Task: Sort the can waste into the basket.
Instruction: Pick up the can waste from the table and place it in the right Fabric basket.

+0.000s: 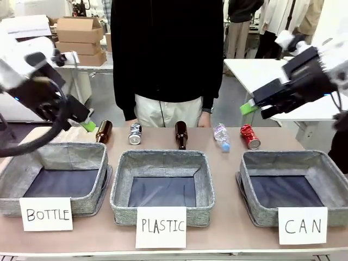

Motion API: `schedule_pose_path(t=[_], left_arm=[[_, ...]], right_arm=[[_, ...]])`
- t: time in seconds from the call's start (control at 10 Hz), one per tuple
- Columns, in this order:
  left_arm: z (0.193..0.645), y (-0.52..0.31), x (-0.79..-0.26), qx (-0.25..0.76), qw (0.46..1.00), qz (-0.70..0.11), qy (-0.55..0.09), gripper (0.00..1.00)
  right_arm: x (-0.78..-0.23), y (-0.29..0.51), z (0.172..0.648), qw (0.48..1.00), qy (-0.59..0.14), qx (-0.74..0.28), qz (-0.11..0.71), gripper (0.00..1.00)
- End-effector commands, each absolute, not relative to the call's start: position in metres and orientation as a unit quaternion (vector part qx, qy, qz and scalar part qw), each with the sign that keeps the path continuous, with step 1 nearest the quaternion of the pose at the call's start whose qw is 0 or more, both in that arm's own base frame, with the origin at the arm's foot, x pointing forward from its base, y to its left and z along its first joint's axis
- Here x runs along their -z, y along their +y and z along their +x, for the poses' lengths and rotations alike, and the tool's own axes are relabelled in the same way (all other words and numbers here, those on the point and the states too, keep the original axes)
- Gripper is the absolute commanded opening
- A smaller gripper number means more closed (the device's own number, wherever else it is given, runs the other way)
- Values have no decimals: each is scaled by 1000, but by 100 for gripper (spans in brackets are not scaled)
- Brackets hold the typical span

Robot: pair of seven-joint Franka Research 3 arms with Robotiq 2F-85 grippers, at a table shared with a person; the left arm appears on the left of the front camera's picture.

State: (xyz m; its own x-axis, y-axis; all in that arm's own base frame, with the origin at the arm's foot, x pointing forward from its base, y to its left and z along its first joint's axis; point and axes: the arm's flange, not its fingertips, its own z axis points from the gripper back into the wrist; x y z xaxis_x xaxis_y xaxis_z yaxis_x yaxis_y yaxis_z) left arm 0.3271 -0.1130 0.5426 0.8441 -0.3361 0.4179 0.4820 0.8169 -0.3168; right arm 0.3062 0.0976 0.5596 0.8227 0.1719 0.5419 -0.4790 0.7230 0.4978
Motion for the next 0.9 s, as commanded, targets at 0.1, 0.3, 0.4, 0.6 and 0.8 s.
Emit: schedule_pose_path(t=[0.1, 0.3, 0.4, 0.6, 0.8], left_arm=[[330, -34, -540, -9, 897, -436, -78, 100], [317, 27, -491, -85, 797, -592, -91, 100], [307, 42, -471, -102, 746, -647, -121, 100], [300, 45, -450, -119, 686, -693, -187, 100], [313, 66, -480, -69, 798, -591, -93, 100]], right_arm=[[-552, 39, 301, 753, -84, -66, 649, 100], [-521, 21, 303, 710, -63, -5, 701, 100], [-508, 10, 304, 708, -68, 36, 702, 100], [-490, -7, 304, 744, -108, 124, 648, 100], [-522, -14, 322, 709, -86, 2, 699, 100]])
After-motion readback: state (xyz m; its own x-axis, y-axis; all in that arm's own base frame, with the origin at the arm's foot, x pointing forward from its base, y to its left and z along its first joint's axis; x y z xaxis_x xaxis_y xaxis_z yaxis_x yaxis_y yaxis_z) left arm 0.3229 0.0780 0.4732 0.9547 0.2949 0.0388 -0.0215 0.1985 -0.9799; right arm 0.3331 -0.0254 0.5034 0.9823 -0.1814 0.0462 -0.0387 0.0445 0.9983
